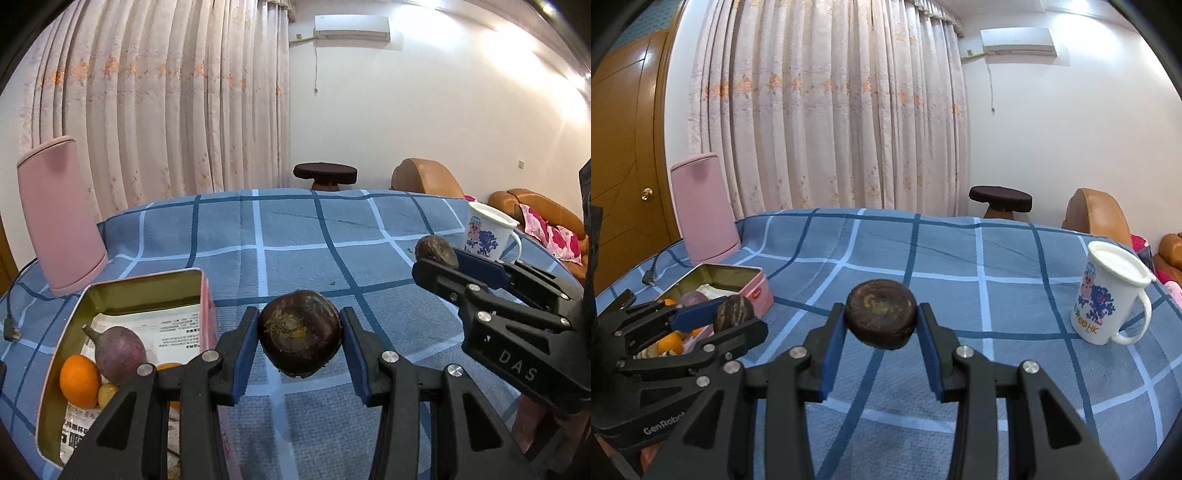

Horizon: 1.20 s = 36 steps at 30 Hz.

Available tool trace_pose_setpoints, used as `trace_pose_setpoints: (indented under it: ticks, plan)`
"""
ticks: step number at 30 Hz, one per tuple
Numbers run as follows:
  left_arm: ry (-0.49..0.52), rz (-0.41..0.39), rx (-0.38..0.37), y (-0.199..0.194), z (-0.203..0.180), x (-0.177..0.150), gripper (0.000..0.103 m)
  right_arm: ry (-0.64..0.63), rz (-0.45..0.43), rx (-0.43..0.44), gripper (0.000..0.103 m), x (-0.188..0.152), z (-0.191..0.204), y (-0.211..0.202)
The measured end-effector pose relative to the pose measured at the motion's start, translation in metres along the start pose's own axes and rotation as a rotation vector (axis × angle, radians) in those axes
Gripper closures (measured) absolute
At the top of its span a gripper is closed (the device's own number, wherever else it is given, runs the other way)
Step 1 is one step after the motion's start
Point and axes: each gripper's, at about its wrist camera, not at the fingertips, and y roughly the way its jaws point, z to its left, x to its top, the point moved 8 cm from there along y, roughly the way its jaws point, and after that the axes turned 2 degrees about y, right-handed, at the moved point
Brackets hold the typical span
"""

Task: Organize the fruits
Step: 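Lift both dark passion fruits and carry them toward the tin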

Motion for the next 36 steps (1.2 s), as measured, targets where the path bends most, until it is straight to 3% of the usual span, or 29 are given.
trace_pose_setpoints:
  ticks: [24,36]
  plan:
    - [-0.020,-0.093,0.037,-0.040,0.025,0.008,0.057,-0.034,-0.028,0.067,0.062,0.007,0.047,-0.010]
    - [-0.033,-0.132,0.091,-0.063,0.050,0.015,0.057,-0.056,-0.067,0.116,0.062,0.028,0.074,-0.020]
